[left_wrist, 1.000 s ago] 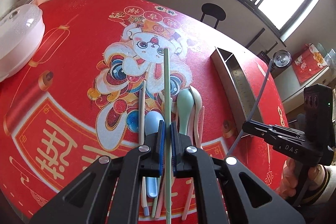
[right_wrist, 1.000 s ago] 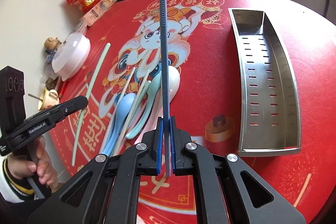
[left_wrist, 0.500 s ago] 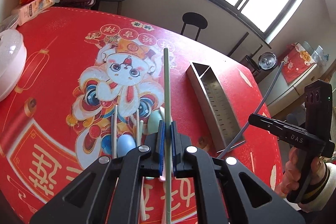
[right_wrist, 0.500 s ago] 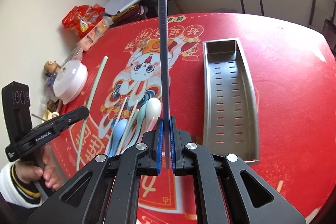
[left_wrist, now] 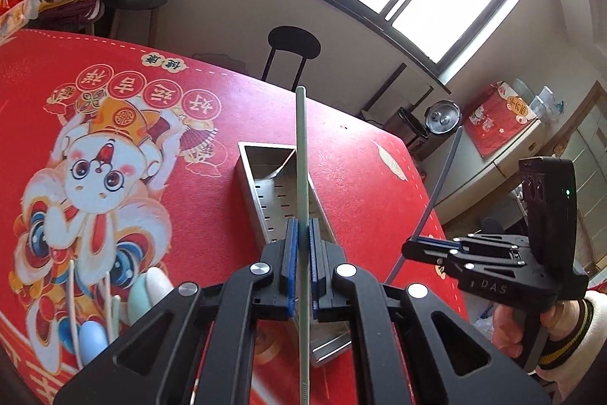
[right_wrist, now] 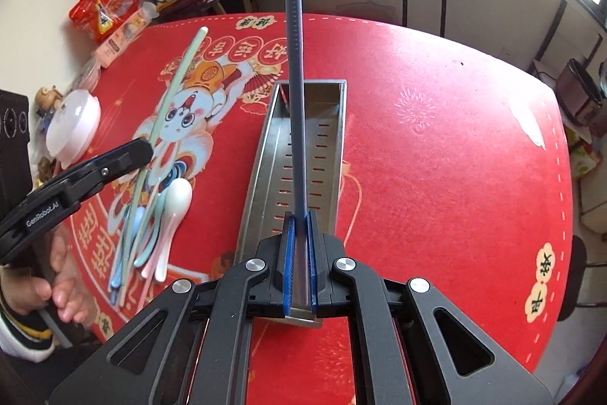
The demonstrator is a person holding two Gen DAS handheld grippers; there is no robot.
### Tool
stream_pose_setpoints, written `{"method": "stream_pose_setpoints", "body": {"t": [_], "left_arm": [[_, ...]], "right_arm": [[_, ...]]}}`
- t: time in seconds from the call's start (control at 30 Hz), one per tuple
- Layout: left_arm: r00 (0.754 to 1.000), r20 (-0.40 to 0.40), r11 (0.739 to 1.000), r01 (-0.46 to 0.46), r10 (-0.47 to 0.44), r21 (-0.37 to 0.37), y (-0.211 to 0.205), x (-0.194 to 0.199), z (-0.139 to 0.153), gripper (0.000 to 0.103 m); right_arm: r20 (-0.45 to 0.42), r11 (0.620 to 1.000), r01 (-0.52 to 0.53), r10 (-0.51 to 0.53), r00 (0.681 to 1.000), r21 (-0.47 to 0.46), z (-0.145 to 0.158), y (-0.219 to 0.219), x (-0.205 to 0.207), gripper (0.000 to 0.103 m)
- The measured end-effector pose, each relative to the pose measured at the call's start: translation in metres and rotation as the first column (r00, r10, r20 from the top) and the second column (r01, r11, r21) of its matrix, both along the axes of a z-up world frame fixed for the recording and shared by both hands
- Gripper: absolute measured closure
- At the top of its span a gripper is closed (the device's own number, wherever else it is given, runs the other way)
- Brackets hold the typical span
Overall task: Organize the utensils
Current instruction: 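Lower both sticks into the steel tray and open both grippers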
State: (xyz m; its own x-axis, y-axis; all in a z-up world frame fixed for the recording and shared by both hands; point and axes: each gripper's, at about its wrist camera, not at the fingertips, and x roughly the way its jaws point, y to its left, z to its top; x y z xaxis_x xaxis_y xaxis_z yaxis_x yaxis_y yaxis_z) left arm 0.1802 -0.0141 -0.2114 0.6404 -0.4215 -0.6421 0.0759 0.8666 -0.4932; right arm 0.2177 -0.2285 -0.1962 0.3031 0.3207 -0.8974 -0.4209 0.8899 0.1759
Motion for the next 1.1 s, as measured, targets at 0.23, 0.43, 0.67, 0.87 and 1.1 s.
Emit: {"method": "stream_pose_setpoints", "body": {"t": [0.23,0.43,0.67,0.87,1.1], "left_arm": [[0.995,-0.088,0.994,-0.056,0.047,-0.096,-0.024,0.031,-0.041,0.097],[0.981,-0.177,0.988,-0.097,0.075,-0.118,-0.028,0.05,-0.071,0.097],[0.967,-0.24,0.991,-0.107,0.085,-0.077,-0.034,0.062,-0.091,0.097],[0.956,-0.277,0.992,-0.12,0.102,-0.05,-0.036,0.063,-0.099,0.097],[0.955,-0.275,0.989,-0.13,0.108,-0.063,-0.025,0.06,-0.093,0.082]], "right_arm": [[-0.096,0.997,-0.058,0.054,0.994,-0.041,-0.03,0.014,0.017,0.097],[-0.148,1.0,-0.015,0.011,0.989,-0.028,-0.061,0.014,0.035,0.097],[-0.185,0.999,0.043,-0.044,0.982,-0.01,-0.083,0.013,0.051,0.097],[-0.23,0.997,0.076,-0.071,0.971,0.012,-0.097,0.017,0.061,0.096],[-0.198,0.987,0.149,-0.135,0.971,0.057,-0.081,0.014,0.062,0.095]]}}
